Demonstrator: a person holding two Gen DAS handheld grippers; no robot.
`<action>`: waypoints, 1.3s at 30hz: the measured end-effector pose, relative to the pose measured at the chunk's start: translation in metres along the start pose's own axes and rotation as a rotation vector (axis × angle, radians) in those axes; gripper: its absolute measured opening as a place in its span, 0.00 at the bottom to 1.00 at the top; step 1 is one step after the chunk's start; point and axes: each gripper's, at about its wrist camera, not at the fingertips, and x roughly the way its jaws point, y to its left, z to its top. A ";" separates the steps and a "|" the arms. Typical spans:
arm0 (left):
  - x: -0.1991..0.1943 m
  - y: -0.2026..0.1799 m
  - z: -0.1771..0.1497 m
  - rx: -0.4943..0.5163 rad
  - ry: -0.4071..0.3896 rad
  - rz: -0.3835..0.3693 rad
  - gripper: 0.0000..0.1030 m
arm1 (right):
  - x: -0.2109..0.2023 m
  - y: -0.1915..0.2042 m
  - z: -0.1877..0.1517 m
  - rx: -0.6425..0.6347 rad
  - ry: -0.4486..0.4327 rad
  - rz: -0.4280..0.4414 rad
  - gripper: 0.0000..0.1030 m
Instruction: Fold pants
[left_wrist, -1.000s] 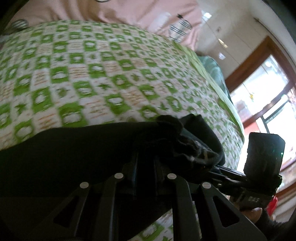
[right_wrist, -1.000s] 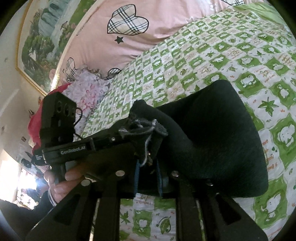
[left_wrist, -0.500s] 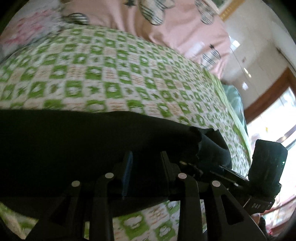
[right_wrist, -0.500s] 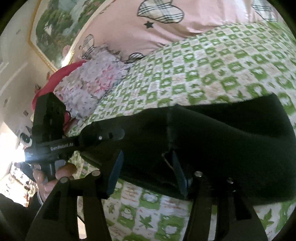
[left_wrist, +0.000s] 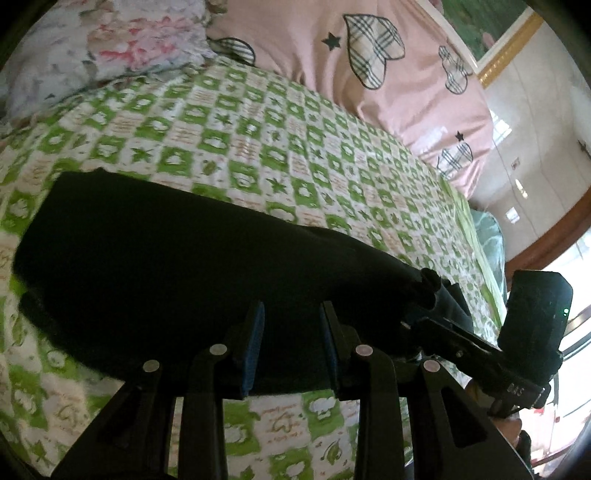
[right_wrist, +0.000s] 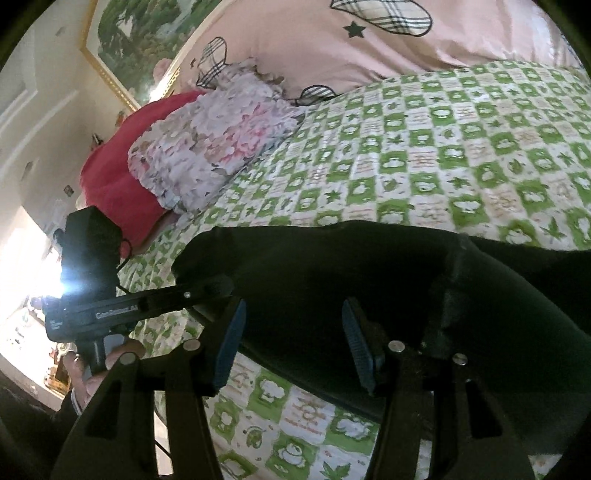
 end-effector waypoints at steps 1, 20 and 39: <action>-0.004 0.003 -0.001 -0.010 -0.004 0.005 0.30 | 0.002 0.001 0.001 -0.003 0.003 0.001 0.54; -0.057 0.063 -0.024 -0.217 -0.095 0.132 0.42 | 0.042 0.021 0.026 -0.068 0.088 0.053 0.56; -0.054 0.127 -0.030 -0.475 -0.050 0.163 0.58 | 0.155 0.074 0.098 -0.447 0.394 0.069 0.56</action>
